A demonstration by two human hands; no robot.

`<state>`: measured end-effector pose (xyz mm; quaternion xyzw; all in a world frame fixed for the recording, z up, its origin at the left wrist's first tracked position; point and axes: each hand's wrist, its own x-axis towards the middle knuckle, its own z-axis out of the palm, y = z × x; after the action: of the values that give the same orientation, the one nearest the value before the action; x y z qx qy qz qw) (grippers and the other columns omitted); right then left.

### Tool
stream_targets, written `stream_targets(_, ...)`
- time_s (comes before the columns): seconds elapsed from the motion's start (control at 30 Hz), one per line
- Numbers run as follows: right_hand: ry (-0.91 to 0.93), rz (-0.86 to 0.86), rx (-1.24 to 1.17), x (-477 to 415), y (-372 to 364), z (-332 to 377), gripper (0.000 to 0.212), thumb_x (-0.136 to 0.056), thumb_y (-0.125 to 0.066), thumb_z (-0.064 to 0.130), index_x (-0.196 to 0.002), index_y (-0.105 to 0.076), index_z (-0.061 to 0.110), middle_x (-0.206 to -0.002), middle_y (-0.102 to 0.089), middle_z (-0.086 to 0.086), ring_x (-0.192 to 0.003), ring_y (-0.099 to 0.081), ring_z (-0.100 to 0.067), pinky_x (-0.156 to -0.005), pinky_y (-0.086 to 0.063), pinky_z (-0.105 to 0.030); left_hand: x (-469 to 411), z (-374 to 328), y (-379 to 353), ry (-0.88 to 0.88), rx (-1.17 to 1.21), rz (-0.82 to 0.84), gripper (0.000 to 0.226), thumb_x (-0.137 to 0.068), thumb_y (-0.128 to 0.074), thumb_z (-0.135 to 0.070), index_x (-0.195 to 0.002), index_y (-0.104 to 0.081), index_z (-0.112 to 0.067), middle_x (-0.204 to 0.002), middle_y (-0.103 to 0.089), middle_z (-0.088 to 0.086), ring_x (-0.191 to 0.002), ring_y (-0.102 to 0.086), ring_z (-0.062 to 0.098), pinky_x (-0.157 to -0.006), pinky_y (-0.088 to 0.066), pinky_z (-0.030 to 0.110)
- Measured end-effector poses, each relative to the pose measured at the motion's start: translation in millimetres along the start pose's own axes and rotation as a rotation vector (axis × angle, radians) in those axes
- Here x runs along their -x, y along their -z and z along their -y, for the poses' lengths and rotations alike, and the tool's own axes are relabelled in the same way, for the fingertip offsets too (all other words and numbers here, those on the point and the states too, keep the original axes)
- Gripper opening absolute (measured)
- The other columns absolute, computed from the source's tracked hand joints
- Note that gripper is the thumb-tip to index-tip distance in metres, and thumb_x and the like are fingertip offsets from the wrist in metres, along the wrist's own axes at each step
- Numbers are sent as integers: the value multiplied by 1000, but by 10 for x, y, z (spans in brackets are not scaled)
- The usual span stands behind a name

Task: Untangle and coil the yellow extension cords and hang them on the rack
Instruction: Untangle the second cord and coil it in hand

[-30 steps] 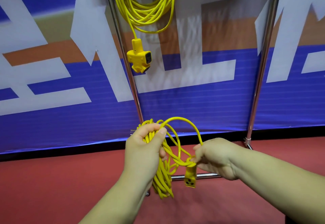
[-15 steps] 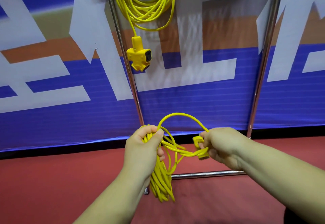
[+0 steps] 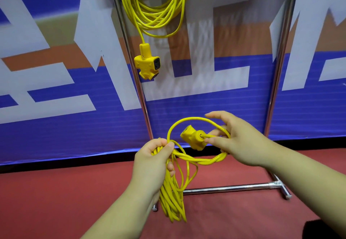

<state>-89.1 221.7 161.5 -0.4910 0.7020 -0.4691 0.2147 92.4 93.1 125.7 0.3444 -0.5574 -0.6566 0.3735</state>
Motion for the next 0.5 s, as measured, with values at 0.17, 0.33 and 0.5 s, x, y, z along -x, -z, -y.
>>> stream_targets(0.17,301,44,312,54,149,50,55,-94,-67,20,-131,-44,52,-93,-68,15,-63,-58,-7,-61,-44,-14,11,-3,-31,15,40,5,13,-92,-70,-15,-102,-67,-6,-67,-56,13,-47,-47,19,-47,-45,28)
stream_targets(0.33,439,-13,672,78,183,143,36,-97,-58,27,-125,-50,48,-102,-65,17,-79,-57,-4,-69,-47,-29,25,-17,-48,31,44,15,15,-93,-69,-15,-105,-67,-6,-69,-56,13,-47,-47,18,-46,-45,28)
stream_targets(0.5,310,-117,935,63,105,208,35,-96,-53,19,-126,-58,36,-106,-63,7,-97,-61,-20,-74,-46,-32,42,-24,-81,2,18,22,12,-93,-69,-16,-99,-67,-6,-64,-52,11,-47,-47,20,-48,-44,29)
